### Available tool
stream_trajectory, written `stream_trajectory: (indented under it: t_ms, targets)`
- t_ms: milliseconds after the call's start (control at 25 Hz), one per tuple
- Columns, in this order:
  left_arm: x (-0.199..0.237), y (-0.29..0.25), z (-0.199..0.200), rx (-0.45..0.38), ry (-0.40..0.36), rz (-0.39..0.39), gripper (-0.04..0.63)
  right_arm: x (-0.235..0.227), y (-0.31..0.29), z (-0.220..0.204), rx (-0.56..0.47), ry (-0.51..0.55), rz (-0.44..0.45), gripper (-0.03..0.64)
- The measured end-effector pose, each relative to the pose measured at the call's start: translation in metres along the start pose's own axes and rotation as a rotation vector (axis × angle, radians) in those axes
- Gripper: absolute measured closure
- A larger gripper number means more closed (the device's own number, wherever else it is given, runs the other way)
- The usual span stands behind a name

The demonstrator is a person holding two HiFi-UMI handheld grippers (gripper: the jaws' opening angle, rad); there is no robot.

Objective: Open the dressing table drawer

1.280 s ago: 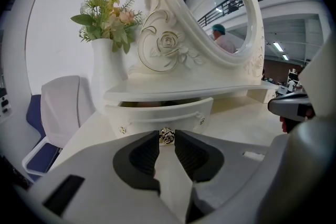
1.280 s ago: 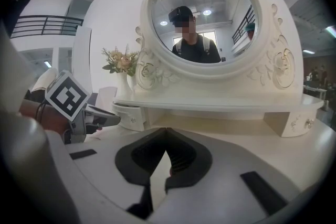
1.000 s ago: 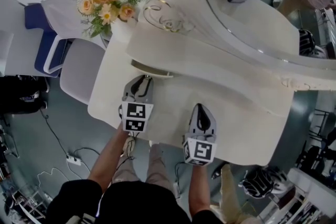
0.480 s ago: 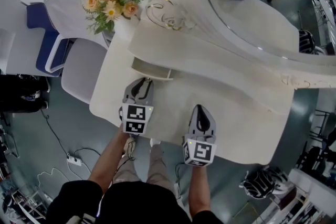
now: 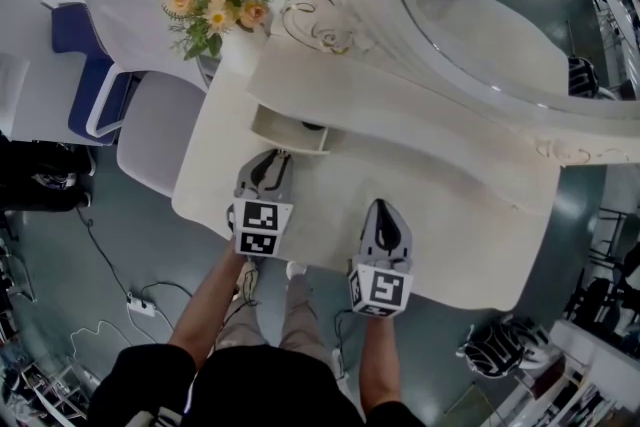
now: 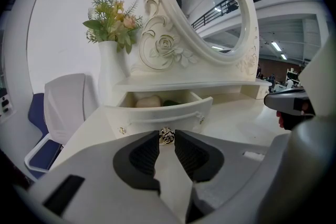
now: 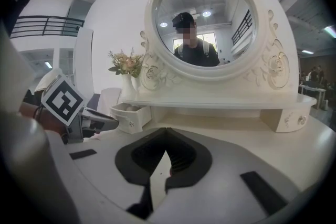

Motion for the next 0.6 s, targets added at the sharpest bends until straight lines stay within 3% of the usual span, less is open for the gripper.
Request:
stream_trajectory:
  t_ms: [600]
  targets:
    - [-0.001, 0.017, -0.010, -0.001, -0.002, -0.006, 0.505, 0.013, 0.011, 0.000, -0.014, -0.002, -0.009, 0.617]
Point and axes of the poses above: the fingertips, and each gripper's own axes: y backward along the fingers, x to its left, z out of its top, the point moved 4 cm from there along y, backward along the fingers, and after that the axes turned 3 degrees about y, right-handed, at the moved point
